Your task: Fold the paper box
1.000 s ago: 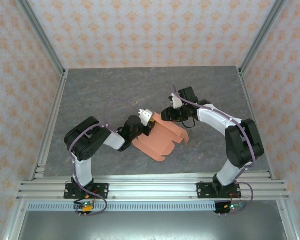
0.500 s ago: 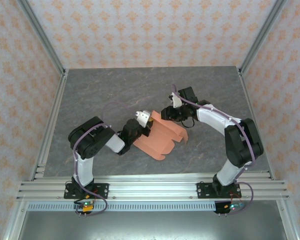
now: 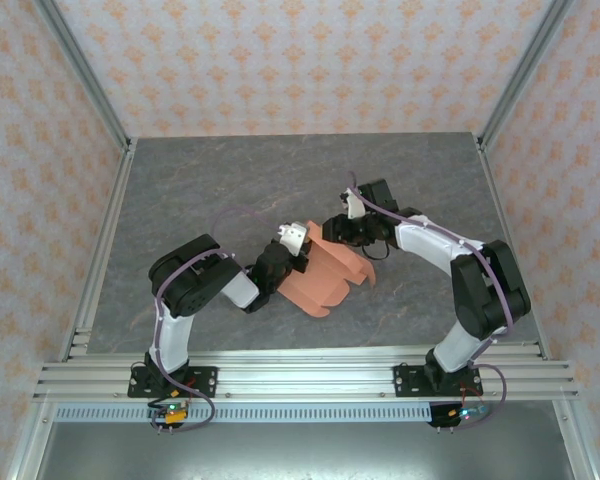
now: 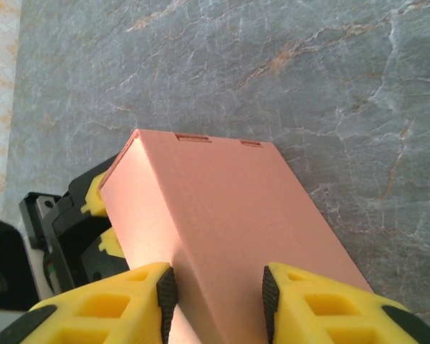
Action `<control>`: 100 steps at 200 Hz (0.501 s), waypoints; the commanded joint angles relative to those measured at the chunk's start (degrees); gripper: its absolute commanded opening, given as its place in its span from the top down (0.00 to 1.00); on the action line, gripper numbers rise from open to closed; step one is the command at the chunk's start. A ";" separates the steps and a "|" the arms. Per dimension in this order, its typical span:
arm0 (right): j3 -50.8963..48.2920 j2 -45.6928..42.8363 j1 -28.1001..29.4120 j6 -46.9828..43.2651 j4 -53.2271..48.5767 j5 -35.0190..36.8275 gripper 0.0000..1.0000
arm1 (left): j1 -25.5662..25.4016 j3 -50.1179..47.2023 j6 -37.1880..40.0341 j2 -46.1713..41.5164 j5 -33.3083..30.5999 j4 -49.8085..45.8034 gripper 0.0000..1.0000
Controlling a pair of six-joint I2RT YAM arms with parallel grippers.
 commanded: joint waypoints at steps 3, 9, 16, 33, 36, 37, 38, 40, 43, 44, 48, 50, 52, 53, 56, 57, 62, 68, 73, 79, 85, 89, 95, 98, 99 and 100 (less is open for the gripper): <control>-1.78 0.21 1.40 0.13 -3.42 -0.63 0.61 | -1.07 -0.61 -0.19 0.78 1.37 1.29 0.78; -1.66 0.19 1.42 0.12 -3.48 -0.46 0.61 | -1.18 -1.07 0.01 0.65 1.06 1.29 0.78; -1.44 0.25 1.35 0.12 -3.73 -0.29 0.62 | -1.20 -1.53 0.05 0.41 0.64 1.27 0.77; -0.87 0.20 1.37 -0.01 -4.43 0.12 0.63 | -1.22 -2.44 0.00 -0.25 -0.55 0.82 0.77; -0.78 0.18 1.31 -0.03 -4.50 0.01 0.63 | -1.22 -2.52 0.07 -0.28 -0.94 0.58 0.77; -0.76 0.18 1.31 -0.09 -4.54 0.02 0.63 | -1.22 -2.53 0.08 -0.30 -1.05 0.50 0.77; -0.74 0.18 1.30 -0.07 -4.56 -0.02 0.63 | -1.22 -2.53 0.09 -0.31 -1.19 0.37 0.78; -0.65 0.25 1.30 -0.05 -4.62 -0.05 0.63 | -1.22 -2.49 0.13 -0.41 -1.45 0.16 0.78; -0.52 0.23 1.36 -0.09 -4.73 -0.05 0.63 | -1.21 -2.46 0.26 -0.41 -1.97 -0.20 0.79; -0.50 0.25 1.33 -0.12 -4.74 -0.05 0.63 | -1.21 -2.45 0.35 -0.41 -2.13 -0.25 0.80; -0.38 0.18 1.39 -0.16 -4.85 -0.21 0.63 | -1.22 -2.45 0.53 -0.41 -2.80 -0.57 0.81; -0.29 0.20 1.32 -0.19 -5.02 -0.29 0.63 | -1.22 -2.45 0.68 -0.41 -3.22 -0.69 0.82; -0.18 0.25 1.31 -0.26 -5.06 -0.38 0.63 | -1.22 -2.39 0.75 -0.44 -3.52 -0.83 0.83; -0.15 0.26 1.35 -0.29 -5.17 -0.39 0.63 | -1.22 -2.42 0.77 -0.42 -3.66 -0.87 0.83; 0.00 0.27 1.33 -0.31 -5.31 -0.53 0.64 | -1.22 -2.45 0.84 -0.55 -4.19 -1.00 0.84; 0.07 0.27 1.36 -0.36 -5.39 -0.60 0.63 | -1.22 -2.45 0.86 -0.52 -4.34 -1.09 0.84; 0.27 0.27 1.36 -0.47 -5.76 -0.77 0.64 | -1.22 -2.45 0.99 -0.67 -4.97 -1.24 0.85; 0.41 0.04 1.35 -0.51 -5.97 -1.01 0.64 | -1.22 -2.41 1.02 -0.75 -5.69 -1.65 0.87; 0.43 0.01 1.33 -0.58 -5.99 -1.37 0.64 | -1.22 -2.36 0.98 -0.87 -5.88 -1.93 0.89; 0.41 -0.08 1.39 -0.57 -5.90 -1.61 0.64 | -1.22 -2.28 1.05 -0.92 -6.13 -2.13 0.91; 0.35 -0.05 1.37 -0.47 -5.69 -1.69 0.64 | -1.21 -2.12 0.90 -0.65 -6.36 -2.06 0.93; 0.26 0.04 1.35 -0.34 -5.41 -1.73 0.64 | -1.18 -2.04 0.81 -0.54 -6.50 -1.92 0.94; 0.16 0.18 1.38 0.00 -5.12 -1.98 0.64 | -1.20 -1.78 0.75 -0.29 -6.73 -1.88 0.95; 0.15 0.18 1.39 0.16 -5.05 -2.12 0.64 | -1.28 -1.63 0.79 -0.18 -6.86 -1.92 0.95; 0.24 0.18 1.35 0.28 -4.99 -2.14 0.64 | -1.29 -1.60 0.79 -0.21 -6.95 -1.94 0.95; 0.10 0.29 1.36 0.30 -4.81 -2.21 0.64 | -1.30 -1.50 0.79 -0.22 -7.00 -2.00 0.95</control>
